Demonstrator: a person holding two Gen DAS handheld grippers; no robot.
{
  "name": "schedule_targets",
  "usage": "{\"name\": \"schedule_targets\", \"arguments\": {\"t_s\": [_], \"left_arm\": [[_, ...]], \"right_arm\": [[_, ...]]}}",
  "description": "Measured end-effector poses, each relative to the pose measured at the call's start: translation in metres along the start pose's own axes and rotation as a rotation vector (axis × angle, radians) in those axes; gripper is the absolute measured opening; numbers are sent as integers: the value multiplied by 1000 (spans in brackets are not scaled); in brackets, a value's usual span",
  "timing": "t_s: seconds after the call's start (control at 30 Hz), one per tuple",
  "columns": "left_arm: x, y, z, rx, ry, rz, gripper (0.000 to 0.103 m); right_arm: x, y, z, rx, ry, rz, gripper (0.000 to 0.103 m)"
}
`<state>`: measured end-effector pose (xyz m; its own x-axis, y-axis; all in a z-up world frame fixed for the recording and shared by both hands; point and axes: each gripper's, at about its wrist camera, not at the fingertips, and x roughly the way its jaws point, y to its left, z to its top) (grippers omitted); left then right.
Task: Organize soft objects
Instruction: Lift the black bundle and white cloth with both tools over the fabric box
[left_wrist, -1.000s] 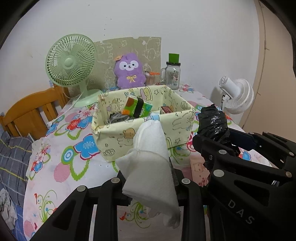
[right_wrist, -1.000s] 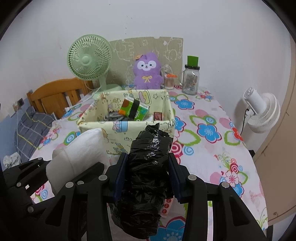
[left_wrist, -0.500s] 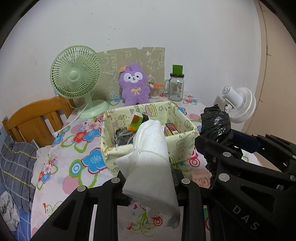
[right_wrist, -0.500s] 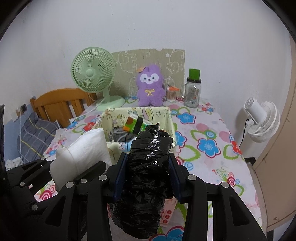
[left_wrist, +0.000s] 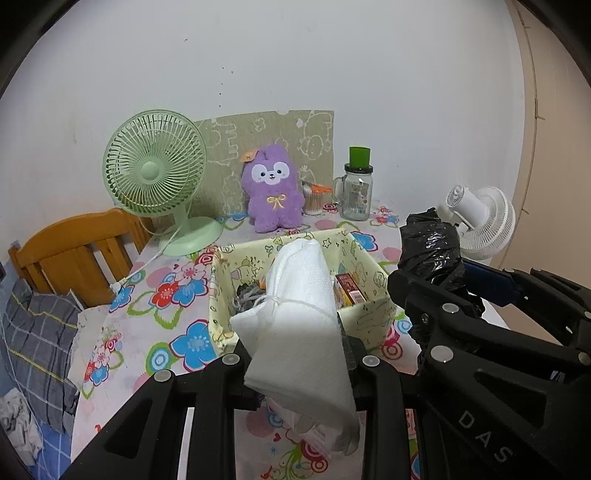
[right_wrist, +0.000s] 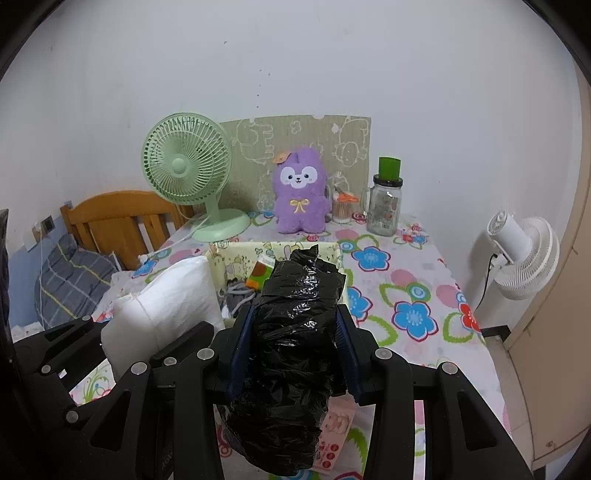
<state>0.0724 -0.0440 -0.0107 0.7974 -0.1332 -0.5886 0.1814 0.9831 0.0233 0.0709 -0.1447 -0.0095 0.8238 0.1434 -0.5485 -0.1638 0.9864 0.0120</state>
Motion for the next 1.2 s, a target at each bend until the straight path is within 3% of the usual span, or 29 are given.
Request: {"name": "schedule_targets", "arguments": {"t_s": [1.2], "left_arm": [[64, 20, 48, -18, -1, 36, 28]], "right_arm": [[70, -7, 53, 17, -4, 10, 47]]}}
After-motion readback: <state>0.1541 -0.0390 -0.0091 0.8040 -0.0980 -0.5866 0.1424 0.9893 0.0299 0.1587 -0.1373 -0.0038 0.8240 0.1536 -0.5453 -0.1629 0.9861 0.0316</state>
